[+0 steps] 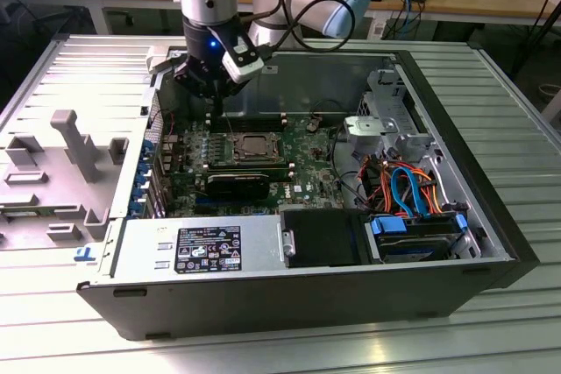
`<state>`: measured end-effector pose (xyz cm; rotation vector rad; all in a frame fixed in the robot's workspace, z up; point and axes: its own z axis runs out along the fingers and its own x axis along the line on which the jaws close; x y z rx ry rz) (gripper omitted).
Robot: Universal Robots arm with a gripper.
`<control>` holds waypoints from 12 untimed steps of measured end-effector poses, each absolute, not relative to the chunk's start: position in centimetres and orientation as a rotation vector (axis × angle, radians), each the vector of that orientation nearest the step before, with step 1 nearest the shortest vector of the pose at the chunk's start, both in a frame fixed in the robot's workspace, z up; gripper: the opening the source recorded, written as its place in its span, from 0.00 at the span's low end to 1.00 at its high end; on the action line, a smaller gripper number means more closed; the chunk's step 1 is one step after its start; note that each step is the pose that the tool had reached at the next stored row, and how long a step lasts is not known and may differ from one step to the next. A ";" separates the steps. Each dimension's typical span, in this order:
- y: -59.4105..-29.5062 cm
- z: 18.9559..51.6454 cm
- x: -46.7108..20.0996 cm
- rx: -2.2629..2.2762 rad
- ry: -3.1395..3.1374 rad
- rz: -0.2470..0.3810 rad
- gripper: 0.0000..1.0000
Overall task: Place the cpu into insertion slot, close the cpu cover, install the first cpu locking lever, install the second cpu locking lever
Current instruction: 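Install the first cpu locking lever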
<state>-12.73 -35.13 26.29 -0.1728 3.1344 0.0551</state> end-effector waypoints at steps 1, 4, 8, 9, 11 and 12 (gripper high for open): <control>-35.1 26.3 -12.6 -0.173 3.135 0.055 0.11; -35.1 26.3 -12.3 -0.173 3.136 0.056 0.11; -35.1 26.3 -12.1 -0.173 3.137 0.056 0.11; -35.1 26.3 -12.0 -0.173 3.137 0.056 0.11; -35.1 26.3 -12.0 -0.173 3.137 0.056 0.11; -35.1 26.3 -12.0 -0.173 3.137 0.056 0.11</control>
